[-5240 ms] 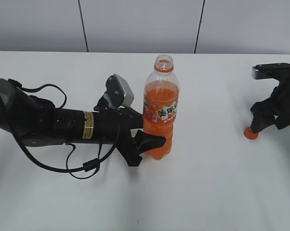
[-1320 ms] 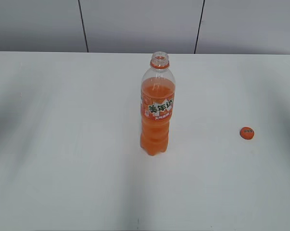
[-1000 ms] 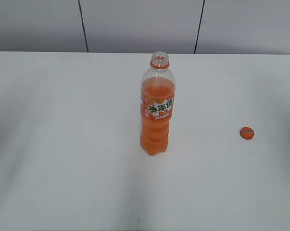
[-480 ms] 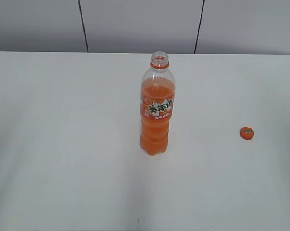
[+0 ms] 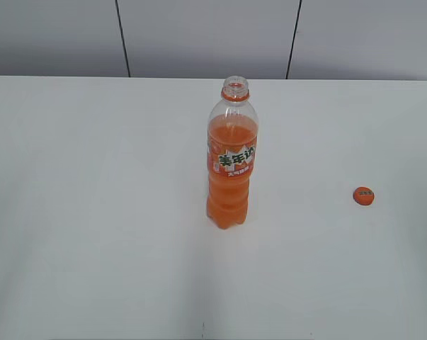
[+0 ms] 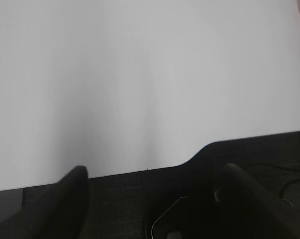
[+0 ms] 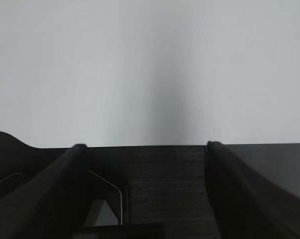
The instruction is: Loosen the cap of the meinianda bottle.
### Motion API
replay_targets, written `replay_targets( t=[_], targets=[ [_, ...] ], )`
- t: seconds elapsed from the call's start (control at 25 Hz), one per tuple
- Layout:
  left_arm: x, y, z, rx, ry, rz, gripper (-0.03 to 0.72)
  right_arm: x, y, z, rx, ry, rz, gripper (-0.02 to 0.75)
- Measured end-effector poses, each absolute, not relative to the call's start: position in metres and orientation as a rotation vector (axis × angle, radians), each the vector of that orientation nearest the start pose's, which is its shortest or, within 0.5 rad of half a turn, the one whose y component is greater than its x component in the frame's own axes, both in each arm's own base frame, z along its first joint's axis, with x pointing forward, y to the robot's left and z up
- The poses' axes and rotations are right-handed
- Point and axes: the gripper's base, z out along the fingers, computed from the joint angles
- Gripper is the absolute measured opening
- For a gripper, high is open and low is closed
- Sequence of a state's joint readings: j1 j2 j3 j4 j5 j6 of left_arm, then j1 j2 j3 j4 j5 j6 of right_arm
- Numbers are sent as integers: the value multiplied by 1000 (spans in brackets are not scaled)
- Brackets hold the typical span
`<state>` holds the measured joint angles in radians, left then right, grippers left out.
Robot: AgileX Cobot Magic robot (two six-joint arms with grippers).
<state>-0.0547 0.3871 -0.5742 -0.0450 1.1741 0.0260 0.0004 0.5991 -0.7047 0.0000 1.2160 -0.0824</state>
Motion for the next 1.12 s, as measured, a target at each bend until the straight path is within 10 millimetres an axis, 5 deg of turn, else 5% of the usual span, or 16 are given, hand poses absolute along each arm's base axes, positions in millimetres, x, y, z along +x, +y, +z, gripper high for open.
replay_targets(
  t=[0.32, 1.12],
  targets=[
    [33, -6, 283, 88, 2294, -80, 499, 53, 0, 287, -101, 2549, -30, 547],
    [-11, -3, 286, 83, 2013, -80, 499, -6, 0, 280, -84, 2221, -41, 547]
  ],
)
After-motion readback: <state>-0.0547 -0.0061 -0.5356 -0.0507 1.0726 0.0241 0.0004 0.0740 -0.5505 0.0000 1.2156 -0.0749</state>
